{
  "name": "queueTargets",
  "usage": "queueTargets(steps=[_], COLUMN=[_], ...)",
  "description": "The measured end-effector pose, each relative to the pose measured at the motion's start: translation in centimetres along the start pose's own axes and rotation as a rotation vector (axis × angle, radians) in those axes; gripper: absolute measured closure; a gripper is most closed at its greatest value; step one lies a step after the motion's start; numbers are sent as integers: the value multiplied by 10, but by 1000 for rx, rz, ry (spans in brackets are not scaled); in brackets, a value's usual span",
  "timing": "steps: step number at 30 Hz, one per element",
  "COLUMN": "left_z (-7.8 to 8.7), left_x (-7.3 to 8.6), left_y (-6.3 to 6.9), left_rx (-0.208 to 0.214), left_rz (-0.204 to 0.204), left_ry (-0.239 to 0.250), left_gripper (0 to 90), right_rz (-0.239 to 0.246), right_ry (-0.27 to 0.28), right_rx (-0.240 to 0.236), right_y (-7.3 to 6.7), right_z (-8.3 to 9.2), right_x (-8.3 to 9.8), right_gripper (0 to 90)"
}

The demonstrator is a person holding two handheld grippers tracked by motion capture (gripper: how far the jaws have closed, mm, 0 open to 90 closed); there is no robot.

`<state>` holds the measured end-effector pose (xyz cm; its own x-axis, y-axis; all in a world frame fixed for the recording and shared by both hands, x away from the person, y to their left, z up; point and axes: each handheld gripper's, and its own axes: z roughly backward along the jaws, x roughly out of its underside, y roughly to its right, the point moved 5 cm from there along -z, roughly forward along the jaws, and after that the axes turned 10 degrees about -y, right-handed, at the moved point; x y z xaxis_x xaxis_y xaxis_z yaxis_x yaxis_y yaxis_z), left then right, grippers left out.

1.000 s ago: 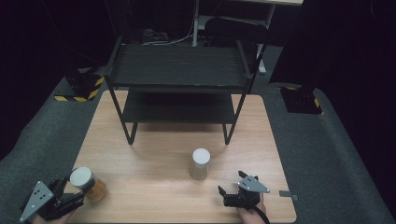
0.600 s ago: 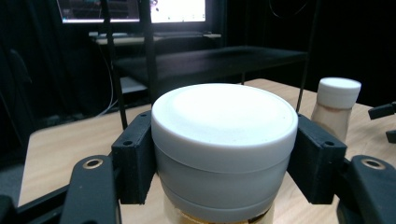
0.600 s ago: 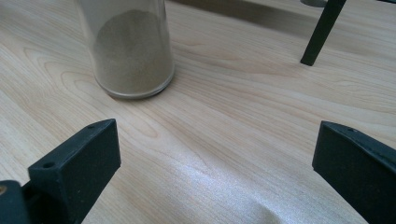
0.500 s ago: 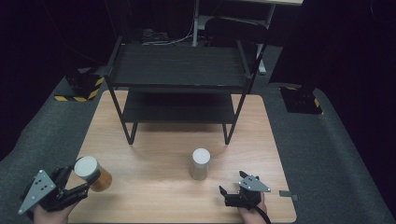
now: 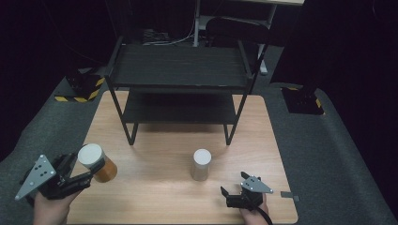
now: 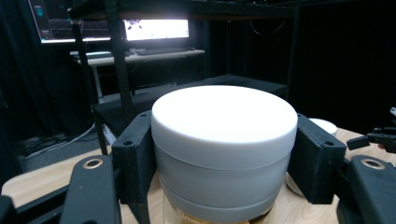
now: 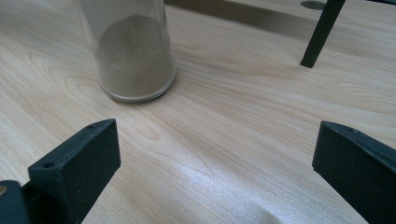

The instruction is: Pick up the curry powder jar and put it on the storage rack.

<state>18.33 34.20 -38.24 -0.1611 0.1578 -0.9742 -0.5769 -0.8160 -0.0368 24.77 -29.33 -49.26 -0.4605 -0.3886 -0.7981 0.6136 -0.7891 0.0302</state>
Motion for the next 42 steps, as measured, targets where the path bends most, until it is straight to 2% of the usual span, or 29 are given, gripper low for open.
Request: queueTargets(steps=[7, 11, 12, 21, 26, 35, 42], left_z=[-11, -15, -20, -37, -51, -68, -81], left_x=[-16, -21, -27, -45, -54, -72, -88], left_y=[1, 1, 1, 3, 5, 9, 9], left_rx=[22, 31, 38, 58, 80, 96, 112], left_rz=[-25, -21, -29, -58, -43, -54, -42], left_ry=[-6, 4, 2, -3, 20, 33, 49], left_gripper=[337, 337, 337, 337, 337, 337, 337], right_rz=[5, 4, 5, 2, 7, 7, 7], right_ry=[1, 1, 1, 5, 5, 7, 7], right_rx=[2, 3, 3, 2, 1, -2, -6], right_y=[-1, -1, -1, -1, -1, 0, 0], right_z=[0, 0, 0, 1, 1, 1, 1], right_x=[0, 0, 0, 1, 1, 1, 1], right_gripper=[4, 4, 4, 4, 4, 4, 4])
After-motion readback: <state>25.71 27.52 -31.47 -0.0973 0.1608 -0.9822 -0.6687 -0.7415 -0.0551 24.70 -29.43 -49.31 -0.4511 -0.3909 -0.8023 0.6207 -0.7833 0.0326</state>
